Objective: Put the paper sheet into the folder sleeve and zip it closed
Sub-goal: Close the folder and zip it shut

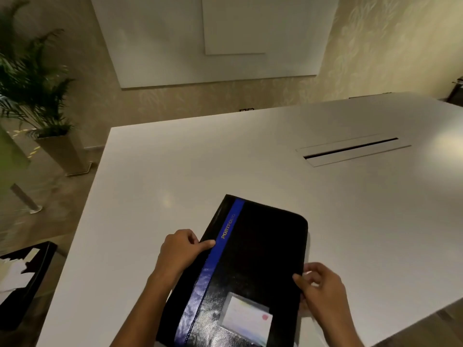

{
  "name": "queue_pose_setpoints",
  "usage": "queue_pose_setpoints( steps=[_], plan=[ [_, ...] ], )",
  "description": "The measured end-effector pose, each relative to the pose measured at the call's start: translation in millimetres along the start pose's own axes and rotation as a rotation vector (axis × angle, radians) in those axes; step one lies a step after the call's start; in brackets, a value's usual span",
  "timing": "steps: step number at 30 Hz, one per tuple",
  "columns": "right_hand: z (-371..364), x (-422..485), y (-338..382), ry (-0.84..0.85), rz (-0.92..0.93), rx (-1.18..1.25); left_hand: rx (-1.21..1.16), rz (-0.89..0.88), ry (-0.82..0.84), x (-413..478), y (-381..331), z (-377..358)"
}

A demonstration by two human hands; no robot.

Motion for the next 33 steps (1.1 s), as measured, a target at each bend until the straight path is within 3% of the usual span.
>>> queue_pose_setpoints(
  steps=[5, 13, 23, 33],
  plan=[
    [-1.7, 18.7, 43.5, -0.055, 0.156, 0.003, -0.163, -0.005, -0.018, -6.6, -2.0, 33.3],
    [-46.5, 54.7, 94.8, 0.029, 0.311, -0.033, -0.360, 0.024, -0.047, -24.4, 25.9, 83.9],
    [-139.1, 62.9, 123.4, 0.216, 0.408, -0.121, -0.371, 0.159, -0.183, -43.6, 98.8, 108.8],
    [-190.2, 55.5, 108.7, 0.264, 0.412, -0.201, -0.344, 0.244, -0.241, -54.8, 136.2, 109.7]
  ],
)
Point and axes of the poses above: each hand's wrist, its own x-axis towards the middle knuckle, its own z-axis out of the back of the hand, y = z × x, the point moved 4 cm from there along x, towards the middle knuckle, and after that the axes turned 1 degree about z, right-handed, at the moved point
